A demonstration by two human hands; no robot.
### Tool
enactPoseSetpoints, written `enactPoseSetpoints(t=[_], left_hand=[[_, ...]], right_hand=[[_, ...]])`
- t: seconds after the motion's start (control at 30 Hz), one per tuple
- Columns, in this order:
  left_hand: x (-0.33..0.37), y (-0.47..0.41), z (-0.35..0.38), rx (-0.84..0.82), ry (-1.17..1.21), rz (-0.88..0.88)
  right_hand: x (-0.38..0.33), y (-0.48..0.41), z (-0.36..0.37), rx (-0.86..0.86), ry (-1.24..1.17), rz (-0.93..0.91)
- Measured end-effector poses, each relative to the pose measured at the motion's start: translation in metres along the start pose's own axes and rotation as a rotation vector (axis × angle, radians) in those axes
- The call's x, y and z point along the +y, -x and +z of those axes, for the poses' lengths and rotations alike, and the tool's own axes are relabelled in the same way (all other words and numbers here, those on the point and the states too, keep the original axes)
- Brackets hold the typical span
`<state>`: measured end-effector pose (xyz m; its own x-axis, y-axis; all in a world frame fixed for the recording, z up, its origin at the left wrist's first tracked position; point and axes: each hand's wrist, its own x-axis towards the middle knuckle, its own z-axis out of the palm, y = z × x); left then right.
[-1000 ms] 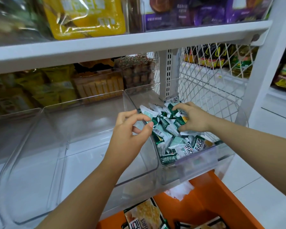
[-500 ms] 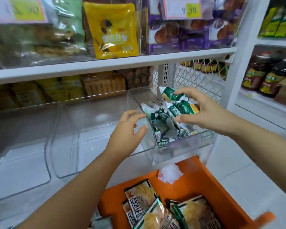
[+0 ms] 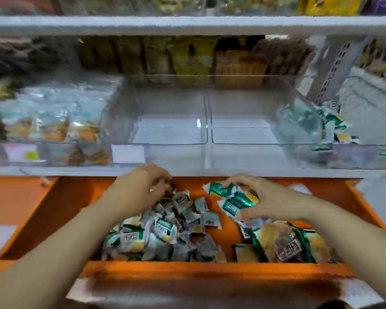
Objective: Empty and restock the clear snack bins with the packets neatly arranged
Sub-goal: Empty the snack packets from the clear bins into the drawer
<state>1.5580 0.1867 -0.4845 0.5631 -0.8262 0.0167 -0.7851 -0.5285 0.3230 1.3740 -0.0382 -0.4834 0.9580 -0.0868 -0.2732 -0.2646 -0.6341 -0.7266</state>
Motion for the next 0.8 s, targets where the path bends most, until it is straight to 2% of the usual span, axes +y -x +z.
enactPoseSetpoints(t=[0.2, 0.37, 0.47, 0.57, 0.8], left_hand=[[-0.072, 0.035, 0.002, -0.061, -0.011, -0.208], [-0.085, 0.017, 0.005, -0.019, 0.033, -0.183], [-0.087, 0.009, 0.005, -0.011, 0.037, -0.163], [-0.089, 0.006, 0.005, -0.009, 0.045, -0.158], [-0.057, -0.001, 0.011, 0.078, 0.105, -0.084]], right_hand=[[-0.006, -0.116, 0.1, -0.105, 0.065, 0.1], [0.008, -0.173, 0.144, 0.06, 0.041, 0.216], [0.016, -0.19, 0.148, 0.033, 0.077, 0.227], [0.021, -0.191, 0.14, -0.015, -0.039, 0.187], [0.007, -0.143, 0.098, -0.009, -0.125, 0.11]])
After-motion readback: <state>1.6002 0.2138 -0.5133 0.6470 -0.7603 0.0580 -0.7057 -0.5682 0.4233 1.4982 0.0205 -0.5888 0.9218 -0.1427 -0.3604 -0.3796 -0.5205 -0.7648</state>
